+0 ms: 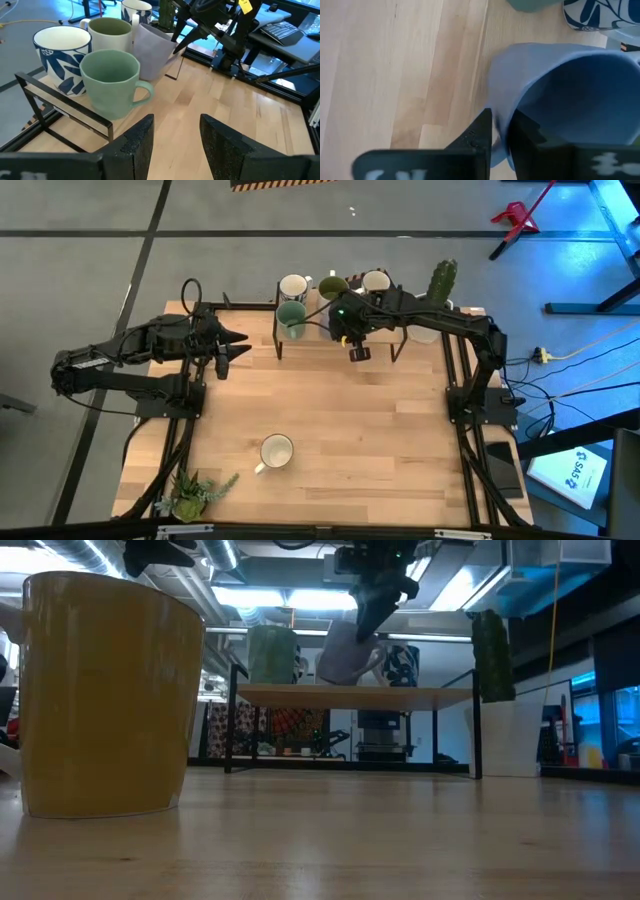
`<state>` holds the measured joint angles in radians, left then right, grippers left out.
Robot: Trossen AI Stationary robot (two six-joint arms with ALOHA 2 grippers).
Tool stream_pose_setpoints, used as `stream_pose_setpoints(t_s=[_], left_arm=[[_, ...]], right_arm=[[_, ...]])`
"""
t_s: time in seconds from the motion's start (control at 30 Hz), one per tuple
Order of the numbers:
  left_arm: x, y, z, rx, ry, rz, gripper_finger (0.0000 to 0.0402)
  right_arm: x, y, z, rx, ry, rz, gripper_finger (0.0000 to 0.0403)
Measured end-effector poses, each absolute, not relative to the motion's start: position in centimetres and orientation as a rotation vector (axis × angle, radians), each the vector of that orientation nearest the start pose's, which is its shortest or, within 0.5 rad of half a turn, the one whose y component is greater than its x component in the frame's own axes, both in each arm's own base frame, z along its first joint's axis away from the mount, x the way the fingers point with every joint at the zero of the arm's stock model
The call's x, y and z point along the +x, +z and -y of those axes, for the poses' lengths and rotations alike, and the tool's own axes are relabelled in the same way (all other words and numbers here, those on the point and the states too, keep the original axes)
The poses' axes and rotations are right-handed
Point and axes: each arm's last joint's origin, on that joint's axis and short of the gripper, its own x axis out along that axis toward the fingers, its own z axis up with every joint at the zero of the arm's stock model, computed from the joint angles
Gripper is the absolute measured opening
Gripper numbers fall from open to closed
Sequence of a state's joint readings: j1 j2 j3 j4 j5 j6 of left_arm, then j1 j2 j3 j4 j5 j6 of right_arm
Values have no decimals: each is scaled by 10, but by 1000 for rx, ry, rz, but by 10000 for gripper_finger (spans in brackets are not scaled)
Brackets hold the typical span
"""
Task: Place coffee mugs
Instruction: Put the blue mug on the shelf, then put the yellow mug on the shelf
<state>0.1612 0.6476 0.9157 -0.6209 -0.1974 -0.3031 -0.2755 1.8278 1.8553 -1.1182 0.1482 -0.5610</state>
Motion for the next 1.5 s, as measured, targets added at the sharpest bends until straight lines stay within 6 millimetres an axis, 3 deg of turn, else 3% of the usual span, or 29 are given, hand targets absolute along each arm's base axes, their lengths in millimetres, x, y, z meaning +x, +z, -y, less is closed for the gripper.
stream_pose_setpoints(t_s=[0.43,0.97,1.13,1.3,1.5], left_arm=[[117,352,-25,-288,416,-297,153],[117,352,-25,-268,425,-299,153],[117,352,-25,-268,425,-299,153],[117,352,-25,-269,421,-299,153],[118,352,-24,-281,360,-308,153]], right_arm=[[363,343,109,-473,-114,-1137,131],[363,345,111,-517,-188,-1148,134],[362,365,109,-522,-195,-1103,134],[363,388,96,-517,-136,-1003,134],[379,394,46,-559,126,-845,134]])
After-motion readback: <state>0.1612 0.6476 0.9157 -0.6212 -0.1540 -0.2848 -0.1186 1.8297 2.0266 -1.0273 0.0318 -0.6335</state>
